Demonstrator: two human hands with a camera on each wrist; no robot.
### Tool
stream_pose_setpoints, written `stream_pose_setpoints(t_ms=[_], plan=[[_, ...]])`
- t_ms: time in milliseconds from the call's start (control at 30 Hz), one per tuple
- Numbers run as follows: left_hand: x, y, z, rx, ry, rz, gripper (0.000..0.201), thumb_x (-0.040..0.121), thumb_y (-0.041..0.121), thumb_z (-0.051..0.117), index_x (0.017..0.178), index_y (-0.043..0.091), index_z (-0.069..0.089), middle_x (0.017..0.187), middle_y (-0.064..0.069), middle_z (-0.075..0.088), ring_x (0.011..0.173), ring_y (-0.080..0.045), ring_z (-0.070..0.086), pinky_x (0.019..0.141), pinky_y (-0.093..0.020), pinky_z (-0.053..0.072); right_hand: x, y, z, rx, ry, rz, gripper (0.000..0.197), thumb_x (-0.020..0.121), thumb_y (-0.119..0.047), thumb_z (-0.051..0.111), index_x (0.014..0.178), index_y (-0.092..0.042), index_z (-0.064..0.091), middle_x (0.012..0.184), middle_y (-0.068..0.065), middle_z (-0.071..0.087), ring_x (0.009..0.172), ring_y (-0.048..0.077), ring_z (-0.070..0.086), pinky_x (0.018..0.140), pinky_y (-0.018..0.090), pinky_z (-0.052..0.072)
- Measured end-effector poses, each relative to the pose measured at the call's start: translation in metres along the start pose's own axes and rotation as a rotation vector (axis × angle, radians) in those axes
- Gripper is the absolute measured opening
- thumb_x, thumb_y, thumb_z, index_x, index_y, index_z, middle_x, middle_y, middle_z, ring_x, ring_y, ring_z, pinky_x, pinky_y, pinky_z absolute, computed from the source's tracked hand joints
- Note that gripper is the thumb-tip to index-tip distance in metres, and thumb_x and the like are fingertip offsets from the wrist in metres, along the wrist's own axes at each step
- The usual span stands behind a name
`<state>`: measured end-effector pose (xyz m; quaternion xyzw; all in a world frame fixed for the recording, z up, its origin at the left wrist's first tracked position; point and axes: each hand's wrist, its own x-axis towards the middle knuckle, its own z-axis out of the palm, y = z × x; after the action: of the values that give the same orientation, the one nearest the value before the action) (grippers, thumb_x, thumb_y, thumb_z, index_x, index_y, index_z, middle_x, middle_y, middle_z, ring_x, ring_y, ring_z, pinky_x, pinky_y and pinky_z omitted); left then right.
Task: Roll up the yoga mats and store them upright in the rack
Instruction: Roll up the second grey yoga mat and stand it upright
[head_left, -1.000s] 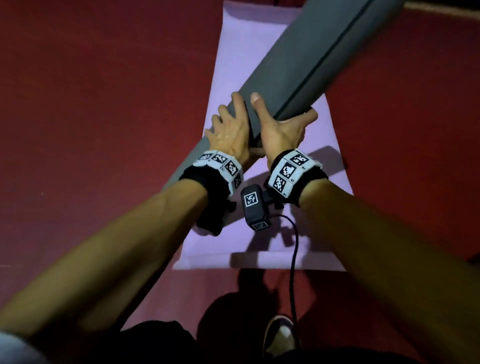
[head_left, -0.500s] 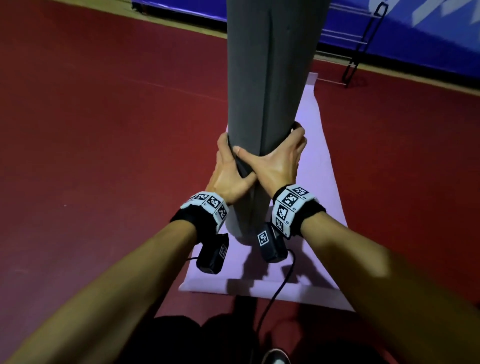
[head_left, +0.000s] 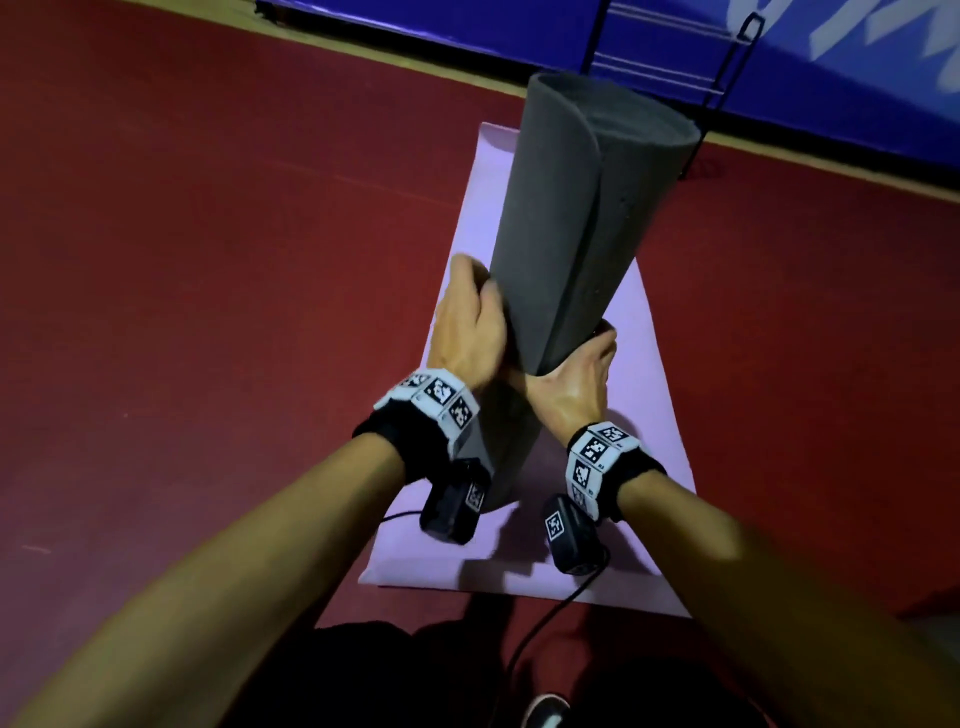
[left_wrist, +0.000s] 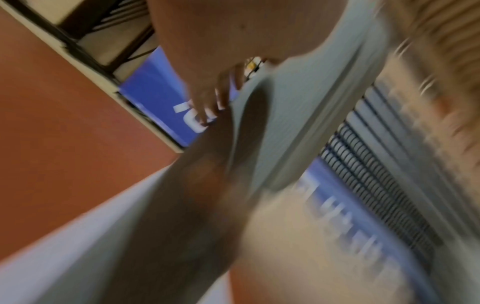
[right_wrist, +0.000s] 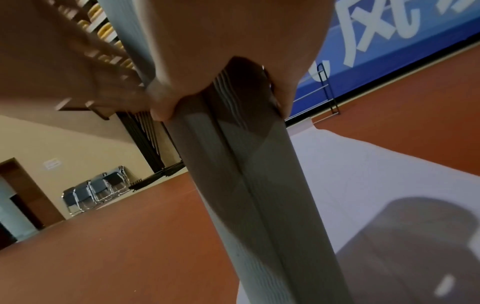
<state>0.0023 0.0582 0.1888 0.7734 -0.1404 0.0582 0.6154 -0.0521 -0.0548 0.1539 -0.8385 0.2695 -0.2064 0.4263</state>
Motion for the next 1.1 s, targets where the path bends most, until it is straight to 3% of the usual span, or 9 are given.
stream_pose_setpoints(t_ms=[200,267,367,500,633,700,800,867,1100], plan=[[0.05,0.111,-0.008,-0.28,0.058,-0.061,0.033,0.103,0.049,0.036,0.111,0.019,0.049,0.099,0.003,0.063,0.09,-0.013,0.059,0.078,-0.034,0.043,-0.011,-0.011,-0.018,0.035,-0.1,0.074,0.096,0.067,-0.022,0.086,0.142,-0.006,0.028,0.138,0.015,0.04,0.127,0.037,0.048,0.098,0.037,0.041],[0.06,0.132,-0.011,-0.23,0.047,-0.002,0.038,0.099,0.058,0.039,0.113,0.025,0.053,0.108,0.005,0.065,0.1,-0.013,0.061,0.086,-0.033,0.046,-0.017,-0.023,-0.027,0.156,-0.145,0.109,0.104,0.058,-0.04,0.08,0.143,-0.008,0.029,0.139,0.015,0.042,0.127,0.037,0.048,0.099,0.036,0.04],[0.065,0.144,-0.011,-0.147,0.065,0.009,0.016,0.095,0.032,0.051,0.105,0.027,0.062,0.108,0.006,0.066,0.099,-0.011,0.063,0.074,-0.02,0.046,-0.026,-0.042,-0.038,0.339,-0.159,0.116,0.127,0.039,-0.07,0.052,0.152,-0.019,0.02,0.141,0.01,0.046,0.127,0.03,0.05,0.107,0.047,0.044],[0.058,0.142,-0.015,-0.242,0.16,-0.072,0.031,0.085,0.003,0.041,0.099,0.018,0.064,0.095,0.005,0.066,0.086,-0.007,0.062,0.062,-0.018,0.043,-0.029,-0.062,-0.058,0.317,-0.111,-0.011,0.071,0.091,-0.066,0.052,0.149,-0.035,0.026,0.14,-0.002,0.055,0.126,0.016,0.056,0.106,0.036,0.045],[0.049,0.147,-0.014,-0.279,0.167,-0.067,0.038,0.084,-0.001,0.041,0.11,0.018,0.061,0.092,0.009,0.063,0.073,0.003,0.057,0.051,-0.005,0.041,-0.011,-0.11,-0.084,0.439,0.01,0.015,0.059,0.103,-0.059,0.033,0.147,-0.02,0.034,0.112,-0.022,0.044,0.105,0.001,0.048,0.083,0.004,0.034],[0.051,0.147,-0.015,-0.274,0.148,-0.056,0.042,0.086,-0.002,0.041,0.118,0.019,0.059,0.096,0.009,0.062,0.072,0.005,0.056,0.049,-0.002,0.039,0.009,-0.141,-0.096,0.481,0.105,0.037,0.05,0.104,-0.058,0.033,0.13,-0.017,0.046,0.09,-0.021,0.041,0.083,0.002,0.045,0.072,0.016,0.037],[0.058,0.144,-0.018,-0.327,0.109,-0.112,0.037,0.092,0.008,0.046,0.124,0.018,0.06,0.113,0.002,0.064,0.092,-0.006,0.061,0.072,-0.007,0.049,0.036,-0.168,-0.103,0.372,0.206,-0.004,0.035,0.105,-0.049,0.039,0.107,-0.017,0.05,0.091,-0.01,0.053,0.084,0.006,0.052,0.072,0.029,0.038],[0.06,0.143,-0.019,-0.39,0.101,-0.165,0.031,0.096,0.022,0.046,0.121,0.02,0.064,0.115,0.001,0.066,0.105,-0.015,0.063,0.095,-0.032,0.052,0.047,-0.171,-0.102,0.247,0.193,-0.048,0.031,0.107,-0.038,0.037,0.116,-0.014,0.055,0.106,-0.003,0.061,0.102,0.015,0.057,0.081,0.028,0.038],[0.066,0.133,-0.013,-0.38,0.128,-0.115,0.033,0.096,0.013,0.036,0.114,0.021,0.063,0.118,0.0,0.064,0.108,-0.015,0.061,0.1,-0.039,0.049,0.046,-0.162,-0.092,0.131,0.132,-0.063,0.047,0.098,-0.009,0.036,0.144,-0.009,0.047,0.143,0.008,0.052,0.127,0.021,0.05,0.1,0.021,0.038]])
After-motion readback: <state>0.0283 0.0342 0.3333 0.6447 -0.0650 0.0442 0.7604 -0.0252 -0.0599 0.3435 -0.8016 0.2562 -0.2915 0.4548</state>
